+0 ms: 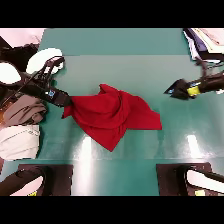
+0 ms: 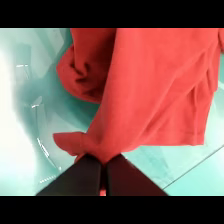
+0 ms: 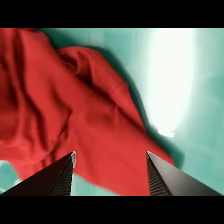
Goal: Fold the shirts.
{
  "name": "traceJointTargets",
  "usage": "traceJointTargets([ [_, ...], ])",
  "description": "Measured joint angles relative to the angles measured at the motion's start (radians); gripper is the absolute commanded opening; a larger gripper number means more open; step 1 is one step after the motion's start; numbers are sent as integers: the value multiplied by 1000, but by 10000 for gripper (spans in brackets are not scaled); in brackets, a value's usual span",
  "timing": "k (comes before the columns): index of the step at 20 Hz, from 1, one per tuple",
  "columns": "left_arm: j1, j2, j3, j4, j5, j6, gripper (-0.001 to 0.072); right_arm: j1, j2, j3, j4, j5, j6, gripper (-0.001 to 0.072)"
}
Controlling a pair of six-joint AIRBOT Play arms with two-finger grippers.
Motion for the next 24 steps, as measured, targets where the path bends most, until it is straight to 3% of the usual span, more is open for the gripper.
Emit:
traceJointTargets([
  [2, 0, 2, 6, 2, -1, -6, 22, 63, -70, -10, 3, -63, -20, 438],
  [11, 0, 2, 12, 4, -8, -14, 22, 220, -332, 141, -51, -111, -53, 434],
  [12, 0, 2, 12, 4, -8, -14, 22, 225, -341, 149, -58, -109, -54, 407],
  [14, 0, 2, 12, 4, -8, -19, 22, 232, -352, 153, -78, -114, -56, 19],
  [19, 0, 6, 23, 6, -9, -37, 21, 239, -332, 156, -110, -101, -58, 16],
  [24, 1, 25, 231, 49, -11, -60, 22, 182, -127, 297, -99, -91, -58, 15],
])
